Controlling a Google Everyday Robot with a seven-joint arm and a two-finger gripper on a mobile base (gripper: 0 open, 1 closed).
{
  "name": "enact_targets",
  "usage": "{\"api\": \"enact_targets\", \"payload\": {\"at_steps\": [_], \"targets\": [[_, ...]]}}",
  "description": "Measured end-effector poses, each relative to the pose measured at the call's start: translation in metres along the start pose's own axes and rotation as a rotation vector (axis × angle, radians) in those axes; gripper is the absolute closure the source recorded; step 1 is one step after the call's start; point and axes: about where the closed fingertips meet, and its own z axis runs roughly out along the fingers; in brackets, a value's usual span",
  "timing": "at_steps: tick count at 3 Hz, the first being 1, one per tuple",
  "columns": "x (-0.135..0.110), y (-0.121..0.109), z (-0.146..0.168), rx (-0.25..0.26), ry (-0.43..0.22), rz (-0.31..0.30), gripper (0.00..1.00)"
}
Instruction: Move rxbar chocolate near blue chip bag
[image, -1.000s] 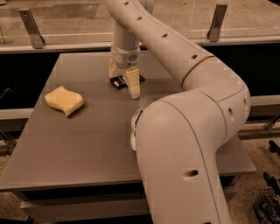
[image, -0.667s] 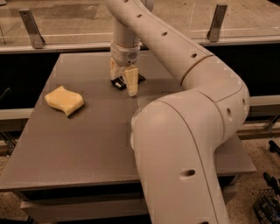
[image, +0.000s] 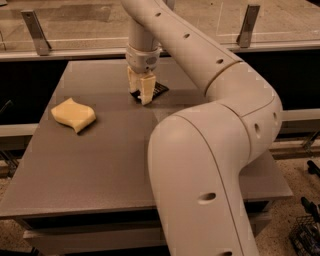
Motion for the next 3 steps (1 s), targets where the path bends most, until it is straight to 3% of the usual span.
{"api": "enact_targets", "payload": {"at_steps": [1,3], "targets": [[0.000,0.000,-0.001,0.000,0.000,0.000,1.00],[0.009,0.023,-0.043,0.085,0.026,-0.028,1.00]]}}
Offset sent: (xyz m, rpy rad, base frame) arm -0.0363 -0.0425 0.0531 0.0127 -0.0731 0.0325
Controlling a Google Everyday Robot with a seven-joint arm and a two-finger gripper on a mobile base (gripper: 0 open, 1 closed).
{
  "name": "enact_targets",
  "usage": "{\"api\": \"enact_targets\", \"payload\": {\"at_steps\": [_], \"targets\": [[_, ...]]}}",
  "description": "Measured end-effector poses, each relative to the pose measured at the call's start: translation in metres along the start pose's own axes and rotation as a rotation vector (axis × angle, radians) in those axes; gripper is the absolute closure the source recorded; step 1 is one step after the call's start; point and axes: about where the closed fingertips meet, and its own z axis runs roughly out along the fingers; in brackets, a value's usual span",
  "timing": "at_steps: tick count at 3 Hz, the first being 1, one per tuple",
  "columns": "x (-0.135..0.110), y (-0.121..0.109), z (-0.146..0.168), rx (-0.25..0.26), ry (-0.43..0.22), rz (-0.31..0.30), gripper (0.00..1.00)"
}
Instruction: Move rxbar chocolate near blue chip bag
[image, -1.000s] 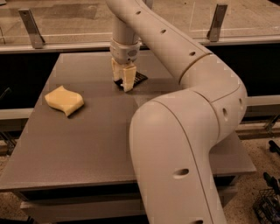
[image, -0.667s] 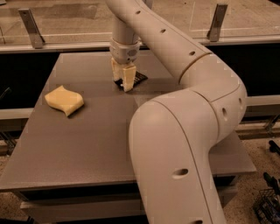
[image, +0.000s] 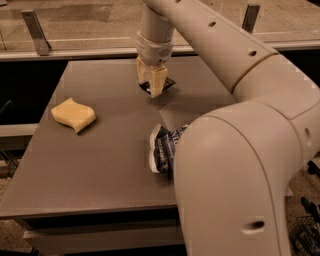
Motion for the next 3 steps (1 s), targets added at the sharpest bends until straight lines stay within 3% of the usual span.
{"api": "enact_targets", "payload": {"at_steps": [3], "targets": [[0.006,0.051,-0.049,0.039,-0.005,-0.016,1.00]]}}
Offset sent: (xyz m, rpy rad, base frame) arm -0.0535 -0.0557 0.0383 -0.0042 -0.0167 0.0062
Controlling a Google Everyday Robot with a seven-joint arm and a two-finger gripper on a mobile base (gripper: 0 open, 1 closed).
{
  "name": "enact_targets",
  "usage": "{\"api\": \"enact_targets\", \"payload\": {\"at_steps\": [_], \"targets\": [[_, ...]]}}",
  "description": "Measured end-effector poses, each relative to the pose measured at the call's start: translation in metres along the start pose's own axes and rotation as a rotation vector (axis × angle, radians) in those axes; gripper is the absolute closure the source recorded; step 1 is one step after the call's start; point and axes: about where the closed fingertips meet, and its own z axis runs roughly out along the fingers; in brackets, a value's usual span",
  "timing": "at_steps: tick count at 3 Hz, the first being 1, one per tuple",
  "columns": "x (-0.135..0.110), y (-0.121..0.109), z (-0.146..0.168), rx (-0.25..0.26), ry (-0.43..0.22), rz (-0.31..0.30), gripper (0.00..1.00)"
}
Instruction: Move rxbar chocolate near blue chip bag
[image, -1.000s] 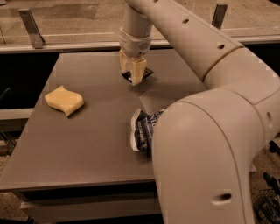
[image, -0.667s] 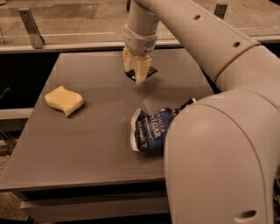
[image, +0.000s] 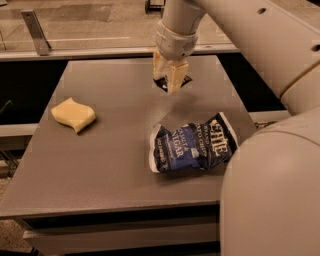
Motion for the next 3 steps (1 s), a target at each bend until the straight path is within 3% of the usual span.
{"api": "enact_targets", "payload": {"at_steps": [3], "targets": [[-0.022,0.055,-0.048,0.026,-0.108,-0.077,1.00]]}}
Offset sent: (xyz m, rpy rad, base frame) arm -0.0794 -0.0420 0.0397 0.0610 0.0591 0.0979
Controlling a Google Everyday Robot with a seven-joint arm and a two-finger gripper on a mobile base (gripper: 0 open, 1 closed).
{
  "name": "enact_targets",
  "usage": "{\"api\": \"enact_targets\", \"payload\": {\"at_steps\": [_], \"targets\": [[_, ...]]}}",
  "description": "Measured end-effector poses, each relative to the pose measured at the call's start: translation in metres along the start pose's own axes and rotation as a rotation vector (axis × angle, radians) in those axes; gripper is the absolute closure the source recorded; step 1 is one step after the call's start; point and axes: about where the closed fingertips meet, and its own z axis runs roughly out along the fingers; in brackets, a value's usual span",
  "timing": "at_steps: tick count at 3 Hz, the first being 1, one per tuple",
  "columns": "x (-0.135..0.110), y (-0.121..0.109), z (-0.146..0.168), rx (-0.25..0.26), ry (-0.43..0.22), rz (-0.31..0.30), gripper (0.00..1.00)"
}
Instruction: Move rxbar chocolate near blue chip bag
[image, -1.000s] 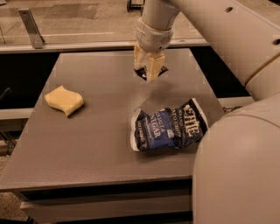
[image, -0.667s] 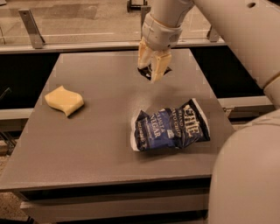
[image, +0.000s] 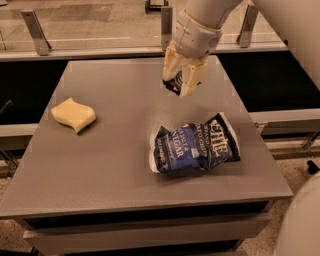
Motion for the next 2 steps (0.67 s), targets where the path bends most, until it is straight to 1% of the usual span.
{"api": "enact_targets", "payload": {"at_steps": [2], "targets": [[-0.036,0.030,-0.019,0.001,-0.077,-0.069,1.00]]}}
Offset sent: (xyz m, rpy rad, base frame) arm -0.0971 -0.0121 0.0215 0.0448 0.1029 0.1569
